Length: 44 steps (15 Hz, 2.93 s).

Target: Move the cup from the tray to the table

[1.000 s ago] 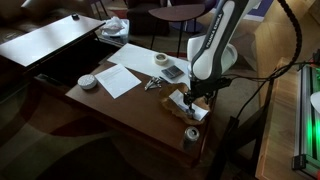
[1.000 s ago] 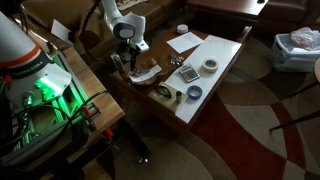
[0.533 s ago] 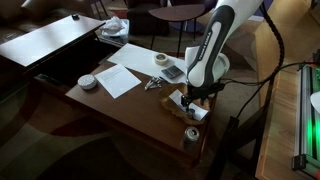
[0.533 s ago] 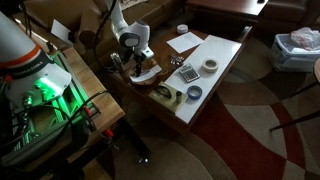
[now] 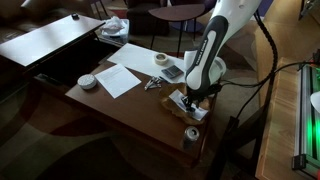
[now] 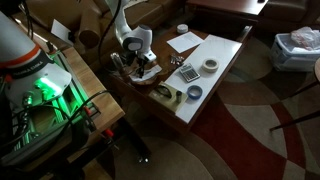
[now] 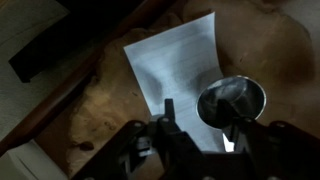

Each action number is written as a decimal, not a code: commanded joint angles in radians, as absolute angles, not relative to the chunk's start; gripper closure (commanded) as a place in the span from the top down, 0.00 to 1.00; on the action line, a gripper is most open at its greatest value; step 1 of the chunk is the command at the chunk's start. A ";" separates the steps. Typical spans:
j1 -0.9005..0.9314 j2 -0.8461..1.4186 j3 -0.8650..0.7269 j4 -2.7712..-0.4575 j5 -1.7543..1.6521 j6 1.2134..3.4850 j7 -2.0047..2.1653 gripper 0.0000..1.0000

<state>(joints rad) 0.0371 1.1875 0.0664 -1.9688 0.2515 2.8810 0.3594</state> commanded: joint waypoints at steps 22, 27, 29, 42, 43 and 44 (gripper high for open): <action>-0.233 1.085 0.240 -2.008 0.393 3.338 0.311 0.01; -0.161 1.143 0.096 -1.970 0.480 3.446 0.446 0.01; -0.189 1.111 0.115 -1.999 0.452 3.409 0.428 0.04; -0.077 1.246 -0.057 -1.861 0.498 3.209 0.476 0.01; -0.078 1.251 -0.054 -1.856 0.491 3.178 0.474 0.01; -0.073 1.258 -0.054 -1.848 0.489 3.159 0.476 0.01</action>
